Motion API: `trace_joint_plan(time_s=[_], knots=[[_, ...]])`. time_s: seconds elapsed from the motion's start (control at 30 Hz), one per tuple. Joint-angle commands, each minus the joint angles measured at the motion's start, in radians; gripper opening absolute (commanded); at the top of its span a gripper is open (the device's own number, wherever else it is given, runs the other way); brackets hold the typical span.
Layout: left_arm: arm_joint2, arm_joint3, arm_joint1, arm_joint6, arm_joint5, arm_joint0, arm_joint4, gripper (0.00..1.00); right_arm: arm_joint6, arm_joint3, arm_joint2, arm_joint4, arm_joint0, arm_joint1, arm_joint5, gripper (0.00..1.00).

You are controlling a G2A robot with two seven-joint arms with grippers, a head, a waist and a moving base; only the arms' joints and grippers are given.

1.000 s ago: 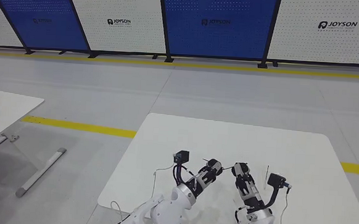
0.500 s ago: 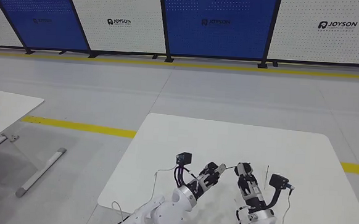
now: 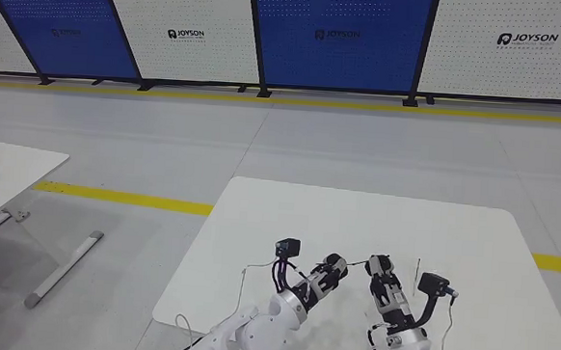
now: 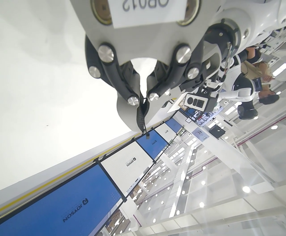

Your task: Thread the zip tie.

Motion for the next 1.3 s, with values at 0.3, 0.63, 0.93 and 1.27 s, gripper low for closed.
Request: trace_joint_plan(time_s=[0.3,0.63,0.93,1.27], knots=[[-0.005,-0.014,0.0,0.009,-0.053,0.01,-0.007,0.0,0.036,0.0,0.003,0.034,0.004,-0.001,-0.018,0.0],[-0.016,-0.023,0.002,0.006,-0.077,0.024,-0.012,0.0,0.037,-0.005,0.013,0.097,0.0,-0.003,-0.044,0.0],[-0.017,-0.026,0.001,-0.006,-0.091,0.025,-0.023,0.0,0.083,-0.005,0.02,0.117,0.005,-0.002,-0.026,0.0],[-0.017,-0.012,-0.003,-0.011,-0.022,0.01,-0.016,0.0,0.076,-0.011,0.031,0.111,-0.004,0.001,-0.054,0.37]])
